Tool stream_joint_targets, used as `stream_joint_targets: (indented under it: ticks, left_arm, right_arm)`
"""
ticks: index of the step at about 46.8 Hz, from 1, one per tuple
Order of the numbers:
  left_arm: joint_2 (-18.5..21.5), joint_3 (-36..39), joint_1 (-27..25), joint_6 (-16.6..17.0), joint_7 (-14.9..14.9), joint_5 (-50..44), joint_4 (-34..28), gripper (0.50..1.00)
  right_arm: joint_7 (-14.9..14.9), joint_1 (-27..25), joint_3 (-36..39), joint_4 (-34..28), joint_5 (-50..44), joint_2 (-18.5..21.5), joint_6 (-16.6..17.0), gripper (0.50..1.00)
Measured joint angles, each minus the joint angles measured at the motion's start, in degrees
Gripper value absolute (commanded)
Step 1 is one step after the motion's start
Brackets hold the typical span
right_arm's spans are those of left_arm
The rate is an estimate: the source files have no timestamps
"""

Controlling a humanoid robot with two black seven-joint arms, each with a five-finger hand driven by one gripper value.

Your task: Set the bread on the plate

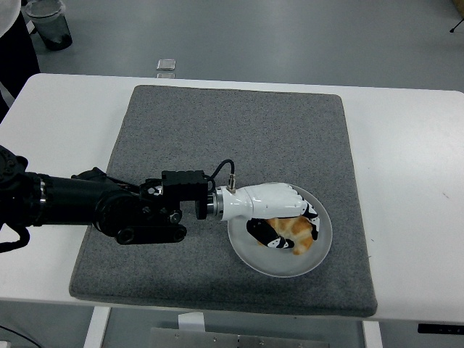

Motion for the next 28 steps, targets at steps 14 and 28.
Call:
stream_joint_targets:
  ticks: [14,28]
  left_arm:
    - [0.4,-1.0,0.1,0.1,0.0,-0.2,0.0,0.64]
    - [0.6,-1.1,-0.1,0.1,0.0,-0.4,-0.2,0.823]
  right_arm:
    - [0.0,0.1,-0.1,0.0,0.0,0.0,0.0,0.93]
    - [0.0,0.1,-0.1,0.0,0.0,0.0,0.0,0.93]
